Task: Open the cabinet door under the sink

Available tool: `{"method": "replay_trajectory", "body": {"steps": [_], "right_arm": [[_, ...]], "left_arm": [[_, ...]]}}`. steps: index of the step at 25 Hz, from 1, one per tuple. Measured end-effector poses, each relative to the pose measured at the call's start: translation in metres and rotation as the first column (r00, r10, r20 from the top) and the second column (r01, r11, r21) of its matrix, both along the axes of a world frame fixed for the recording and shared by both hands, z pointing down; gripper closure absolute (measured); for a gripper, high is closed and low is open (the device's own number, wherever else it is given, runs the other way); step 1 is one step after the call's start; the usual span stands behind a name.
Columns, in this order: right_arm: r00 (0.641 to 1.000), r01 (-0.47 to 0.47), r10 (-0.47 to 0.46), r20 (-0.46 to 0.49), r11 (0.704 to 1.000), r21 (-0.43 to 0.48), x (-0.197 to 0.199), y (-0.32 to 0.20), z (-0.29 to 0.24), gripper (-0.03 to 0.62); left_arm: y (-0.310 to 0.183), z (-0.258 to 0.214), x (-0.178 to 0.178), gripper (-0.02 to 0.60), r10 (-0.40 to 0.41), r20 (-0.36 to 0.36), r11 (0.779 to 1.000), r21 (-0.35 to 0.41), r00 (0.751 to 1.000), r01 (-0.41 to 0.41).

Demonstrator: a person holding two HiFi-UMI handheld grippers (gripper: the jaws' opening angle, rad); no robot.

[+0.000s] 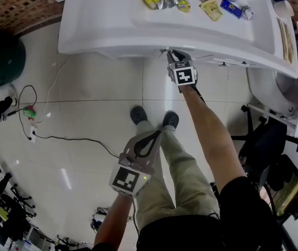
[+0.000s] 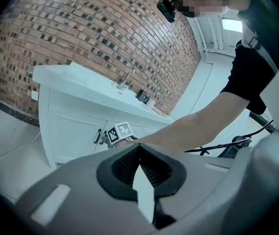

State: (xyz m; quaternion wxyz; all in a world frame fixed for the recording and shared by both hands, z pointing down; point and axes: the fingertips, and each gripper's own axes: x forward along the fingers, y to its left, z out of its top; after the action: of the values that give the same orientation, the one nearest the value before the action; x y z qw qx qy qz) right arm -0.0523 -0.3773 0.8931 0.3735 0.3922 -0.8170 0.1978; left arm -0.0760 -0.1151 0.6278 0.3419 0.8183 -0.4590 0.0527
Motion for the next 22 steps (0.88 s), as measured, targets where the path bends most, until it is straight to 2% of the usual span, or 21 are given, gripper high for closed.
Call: {"method": "replay_trajectory", "body": {"steps": [1, 4, 10, 14, 22], "right_arm": [[1.000, -0.016, 0.016, -0.002, 1.000, -0.001, 0.001, -0.001, 0.003, 0.553], [0.999, -0.049, 0.049, 0.009, 0.999, -0.004, 0.003, -0.001, 0.008, 0.554], [1.000, -0.003, 0.004, 0.016, 1.000, -0.017, 0.005, 0.010, 0.008, 0.560], [0.999, 0.007, -0.007, 0.044, 1.000, 0.001, 0.010, 0.038, 0.002, 0.560], [0.997, 0.025, -0.023, 0.069, 0.999, -0.031, 0.048, 0.103, 0.002, 0.560]], "left_arm": [[-0.002, 0.001, 0.000, 0.566, 0.002, 0.001, 1.000, -0.001, 1.000, -0.002], [-0.003, 0.011, 0.000, 0.566, -0.003, 0.010, 1.000, -0.005, 1.000, 0.003], [-0.002, 0.015, 0.007, 0.566, 0.008, -0.001, 0.999, -0.034, 1.000, -0.008], [0.001, 0.014, 0.014, 0.566, 0.013, -0.004, 0.999, -0.051, 1.000, -0.013], [0.002, 0.005, 0.040, 0.566, 0.025, -0.008, 0.998, -0.055, 1.000, -0.026]]}}
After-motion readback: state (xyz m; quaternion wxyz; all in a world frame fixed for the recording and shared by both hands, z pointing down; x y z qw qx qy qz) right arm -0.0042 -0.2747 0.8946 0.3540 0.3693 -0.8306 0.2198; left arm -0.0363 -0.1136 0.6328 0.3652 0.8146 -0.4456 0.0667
